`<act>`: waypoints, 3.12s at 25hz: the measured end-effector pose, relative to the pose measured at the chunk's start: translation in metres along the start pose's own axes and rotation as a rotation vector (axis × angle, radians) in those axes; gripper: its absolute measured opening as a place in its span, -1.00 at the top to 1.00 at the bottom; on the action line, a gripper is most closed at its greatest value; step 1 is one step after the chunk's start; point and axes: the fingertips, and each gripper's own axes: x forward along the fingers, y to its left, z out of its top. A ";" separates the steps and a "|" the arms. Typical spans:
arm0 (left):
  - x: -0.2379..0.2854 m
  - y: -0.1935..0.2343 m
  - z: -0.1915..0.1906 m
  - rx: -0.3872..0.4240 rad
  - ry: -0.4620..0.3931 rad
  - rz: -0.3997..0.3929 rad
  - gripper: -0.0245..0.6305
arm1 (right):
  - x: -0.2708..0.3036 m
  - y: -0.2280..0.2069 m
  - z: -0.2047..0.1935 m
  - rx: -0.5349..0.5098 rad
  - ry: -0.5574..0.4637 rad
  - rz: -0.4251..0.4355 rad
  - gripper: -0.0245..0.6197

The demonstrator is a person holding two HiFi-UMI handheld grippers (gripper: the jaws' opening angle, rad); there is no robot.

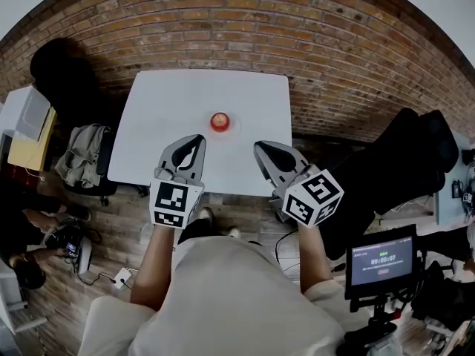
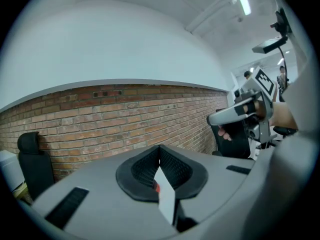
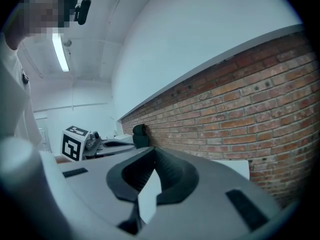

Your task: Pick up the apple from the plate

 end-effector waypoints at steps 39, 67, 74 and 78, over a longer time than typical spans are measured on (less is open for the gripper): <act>0.132 0.054 -0.056 -0.021 0.116 -0.272 0.86 | 0.101 -0.077 -0.026 0.150 0.090 -0.138 0.91; 0.182 0.051 -0.102 0.002 0.227 -0.411 0.73 | 0.123 -0.110 -0.059 0.218 0.160 -0.215 0.91; 0.183 0.047 -0.115 0.026 0.274 -0.447 0.62 | 0.125 -0.111 -0.063 0.228 0.175 -0.223 0.91; 0.187 0.048 -0.124 0.030 0.294 -0.455 0.61 | 0.127 -0.113 -0.068 0.233 0.187 -0.225 0.91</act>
